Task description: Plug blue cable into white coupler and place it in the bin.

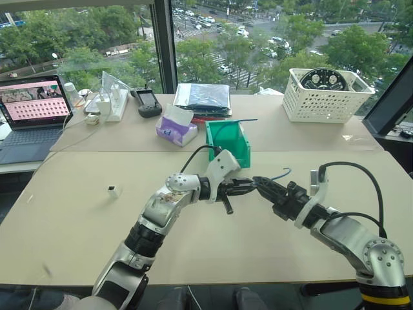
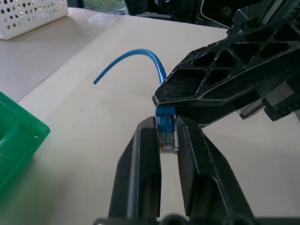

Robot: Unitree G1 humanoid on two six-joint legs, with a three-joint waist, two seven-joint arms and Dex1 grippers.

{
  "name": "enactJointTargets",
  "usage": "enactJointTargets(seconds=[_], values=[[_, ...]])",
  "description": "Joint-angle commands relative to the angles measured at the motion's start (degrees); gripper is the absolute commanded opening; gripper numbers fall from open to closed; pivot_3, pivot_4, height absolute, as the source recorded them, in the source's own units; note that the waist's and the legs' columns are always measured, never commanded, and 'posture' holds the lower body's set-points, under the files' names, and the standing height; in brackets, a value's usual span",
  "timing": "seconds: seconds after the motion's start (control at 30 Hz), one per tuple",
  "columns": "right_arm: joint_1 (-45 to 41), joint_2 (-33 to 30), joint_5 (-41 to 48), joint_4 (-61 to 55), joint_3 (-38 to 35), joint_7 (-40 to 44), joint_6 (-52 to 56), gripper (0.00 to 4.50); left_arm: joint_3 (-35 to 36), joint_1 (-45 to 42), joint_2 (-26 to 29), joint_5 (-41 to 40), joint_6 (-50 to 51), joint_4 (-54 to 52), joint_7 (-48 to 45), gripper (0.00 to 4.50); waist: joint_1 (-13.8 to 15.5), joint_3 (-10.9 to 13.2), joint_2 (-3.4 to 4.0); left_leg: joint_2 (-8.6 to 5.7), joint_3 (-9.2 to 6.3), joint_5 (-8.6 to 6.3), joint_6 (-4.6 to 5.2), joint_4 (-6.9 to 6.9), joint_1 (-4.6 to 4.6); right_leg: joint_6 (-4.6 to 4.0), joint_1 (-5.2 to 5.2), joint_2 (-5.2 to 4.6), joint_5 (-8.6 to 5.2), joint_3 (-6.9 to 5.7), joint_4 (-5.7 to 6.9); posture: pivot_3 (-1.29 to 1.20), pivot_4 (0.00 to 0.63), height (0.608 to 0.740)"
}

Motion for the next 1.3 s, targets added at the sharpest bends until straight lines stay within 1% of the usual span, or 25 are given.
enactJointTargets(seconds=[0.03,0.2,0.4,0.57,0.6,0.7,0.77,0.83,0.93,0.97,1.07,1.1,1.23,1.3], values=[[-0.68,-0.11,0.44,-2.3,-0.07,1.67,0.11,1.67,-0.56,-0.73,-0.59,-0.36,-0.37,-1.87,0.19,0.08,-0.01,0.0,0.0,0.0,0.0,0.0,0.0,0.0,0.0,0.0,0.0,0.0,0.0,0.0,0.0,0.0,0.15,0.74],[-0.95,0.02,0.14,-2.02,-0.28,1.73,-0.21,1.67,-0.59,-0.62,-0.39,-0.31,-0.41,-1.95,0.15,0.08,-0.02,0.0,0.0,0.0,0.0,0.0,0.0,0.0,0.0,0.0,0.0,0.0,0.0,0.0,0.0,0.0,0.15,0.74],[-1.38,0.02,-0.8,-1.24,-0.97,1.86,-0.53,0.04,-0.54,-0.54,0.04,-0.09,-0.56,-1.65,0.08,0.08,-0.01,0.0,0.0,0.0,0.0,0.0,0.0,0.0,0.0,0.0,0.0,0.0,0.0,0.0,0.0,0.0,0.15,0.74],[-1.46,-0.56,-1.6,-0.65,-1.88,2.23,-0.56,0.04,-0.46,0.54,1.53,-0.72,0.41,-2.79,-0.79,0.08,-0.02,0.0,0.0,0.0,0.0,0.0,0.0,0.0,0.0,0.0,0.0,0.0,0.0,0.0,0.0,0.0,0.15,0.74],[-1.42,-0.69,-1.83,-0.52,-2.13,2.35,-0.6,0.01,-0.39,0.93,1.94,-1.06,0.87,-3.25,-1.01,0.58,-0.03,0.0,0.0,0.0,0.0,0.0,0.0,0.0,0.0,0.0,-0.01,0.0,0.0,0.0,0.0,0.0,0.15,0.74],[-1.37,-1.27,-2.72,0.1,-2.65,3.02,-0.33,0.0,0.85,1.8,2.37,-3.43,3.29,-4.47,-1.67,1.58,-0.03,-0.01,0.01,0.0,0.0,0.0,0.0,0.0,0.01,0.0,0.0,0.0,0.0,0.0,0.01,0.0,0.15,0.74],[-1.61,-1.68,-3.09,0.58,-3.06,3.46,-0.21,0.0,1.32,2.89,3.83,-4.53,4.04,-5.86,-2.57,2.21,-0.05,-0.01,0.01,0.01,0.0,0.0,0.0,0.0,0.01,0.0,0.0,0.0,0.0,0.0,0.01,0.0,0.15,0.74],[-2.07,-2.03,-3.2,0.87,-3.34,3.76,-0.14,0.0,1.49,4.46,6.63,-4.74,4.39,-6.97,-3.8,2.99,-0.13,0.0,0.01,0.01,0.0,0.0,0.0,0.0,0.01,0.0,-0.02,0.0,0.0,0.0,0.02,0.0,0.15,0.74],[-3.11,-2.54,-3.29,1.57,-3.82,3.99,-0.06,0.0,3.43,8.73,13.49,-6.03,2.48,-8.48,-8.33,4.0,-0.55,-0.02,0.03,0.05,0.04,0.0,0.0,-0.04,0.05,-0.03,-0.04,0.04,0.0,0.04,0.03,0.0,0.15,0.74],[-3.48,-2.67,-3.28,1.88,-3.93,4.0,0.0,0.0,4.32,9.98,15.39,-6.29,1.5,-8.56,-9.35,4.43,-0.58,-0.02,0.03,0.05,0.06,0.0,0.0,-0.08,0.08,-0.04,-0.05,0.04,0.0,0.07,0.03,0.0,0.15,0.74],[-4.63,-2.9,-3.36,2.49,-3.82,4.22,0.39,0.0,7.64,14.22,19.83,-6.39,-1.72,-8.58,-10.68,4.43,-0.35,-0.02,0.03,0.07,0.05,0.0,0.0,-0.11,0.09,-0.06,-0.06,0.05,-0.01,0.05,0.03,0.0,0.15,0.74],[-5.28,-2.92,-3.58,2.93,-3.55,4.36,0.6,0.0,9.75,16.37,20.45,-7.3,-3.11,-8.49,-11.0,4.43,-0.22,-0.02,0.03,0.08,0.06,0.0,0.0,-0.11,0.09,-0.06,-0.05,0.05,-0.01,0.06,0.02,0.0,0.15,0.74],[-7.36,-2.74,-4.24,4.64,-2.61,5.32,1.61,0.0,15.66,24.39,22.14,-11.73,-5.28,-10.42,-12.64,4.43,-0.21,-0.02,0.03,0.07,0.1,-0.01,0.0,-0.11,0.08,-0.06,-0.07,-0.07,-0.01,0.06,-0.02,0.0,0.15,0.74],[-8.6,-2.53,-4.69,5.82,-2.18,5.92,2.34,0.0,19.49,28.58,21.32,-14.37,-5.09,-12.17,-10.9,4.43,-0.09,-0.02,0.03,0.06,0.1,-0.01,0.0,-0.13,0.06,-0.06,-0.09,-0.12,-0.01,0.04,-0.02,0.0,0.15,0.74]])
